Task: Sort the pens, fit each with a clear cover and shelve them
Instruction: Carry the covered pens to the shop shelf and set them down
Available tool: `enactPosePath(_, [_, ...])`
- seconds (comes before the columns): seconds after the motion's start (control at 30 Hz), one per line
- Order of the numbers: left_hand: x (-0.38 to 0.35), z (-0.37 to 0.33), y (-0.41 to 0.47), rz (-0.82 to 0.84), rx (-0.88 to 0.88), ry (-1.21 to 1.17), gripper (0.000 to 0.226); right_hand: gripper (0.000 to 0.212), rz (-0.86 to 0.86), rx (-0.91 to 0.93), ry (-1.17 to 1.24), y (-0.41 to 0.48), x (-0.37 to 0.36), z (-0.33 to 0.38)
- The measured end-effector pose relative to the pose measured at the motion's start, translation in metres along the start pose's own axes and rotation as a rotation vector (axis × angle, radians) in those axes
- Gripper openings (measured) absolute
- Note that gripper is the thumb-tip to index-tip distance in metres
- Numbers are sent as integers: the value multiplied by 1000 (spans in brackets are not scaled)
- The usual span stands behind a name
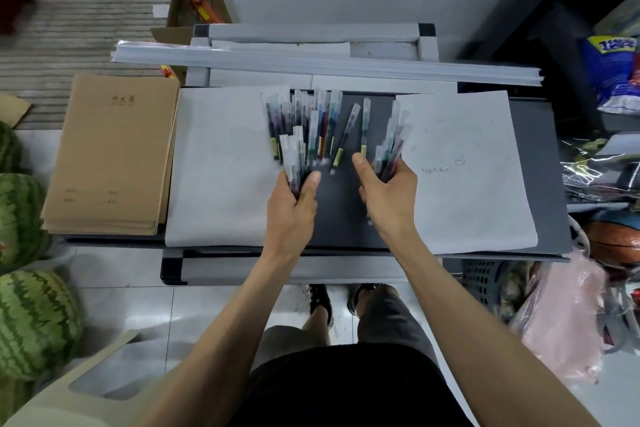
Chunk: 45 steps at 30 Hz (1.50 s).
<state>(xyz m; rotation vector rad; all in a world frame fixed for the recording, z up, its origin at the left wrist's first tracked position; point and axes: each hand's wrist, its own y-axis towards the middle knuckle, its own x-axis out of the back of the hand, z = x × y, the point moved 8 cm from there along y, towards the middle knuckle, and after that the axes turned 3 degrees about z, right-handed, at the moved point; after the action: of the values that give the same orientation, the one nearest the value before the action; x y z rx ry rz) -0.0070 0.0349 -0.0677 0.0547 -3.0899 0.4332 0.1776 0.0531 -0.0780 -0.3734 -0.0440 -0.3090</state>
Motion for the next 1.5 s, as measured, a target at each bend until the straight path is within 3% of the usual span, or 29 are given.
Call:
enactPosePath(0.17, [-9,-8,14,-51,-56,60,19,21,-123,134,44,3,0,19])
enactPosePath(0.37, [-10,-5,34,-204,-194,86,11,49,-251,158,85,18,-3,15])
enactPosePath(0.47, [-13,-2,39,-236,-266,9,11,39,-305,204,90,14,-4,11])
enactPosePath(0.57, [-16,3,42,-211,-327,-1,13,16,-297,279,53,12,-7,6])
enactPosePath(0.8, [-18,-2,40,-201,-431,28,13,48,-340,304,7,6,-4,14])
enactPosePath(0.93, [-22,-4,40,-171,-479,92,20,34,-350,399,32,3,-1,22])
enactPosePath(1.07, [-21,2,42,-217,-480,93,22,44,-366,370,-112,2,0,13])
enactPosePath(1.23, [-22,-3,39,-252,-502,62,18,55,-403,439,-91,0,1,23])
enactPosePath(1.5, [-24,-16,39,-264,-504,52,28,47,-324,337,0,3,-5,5])
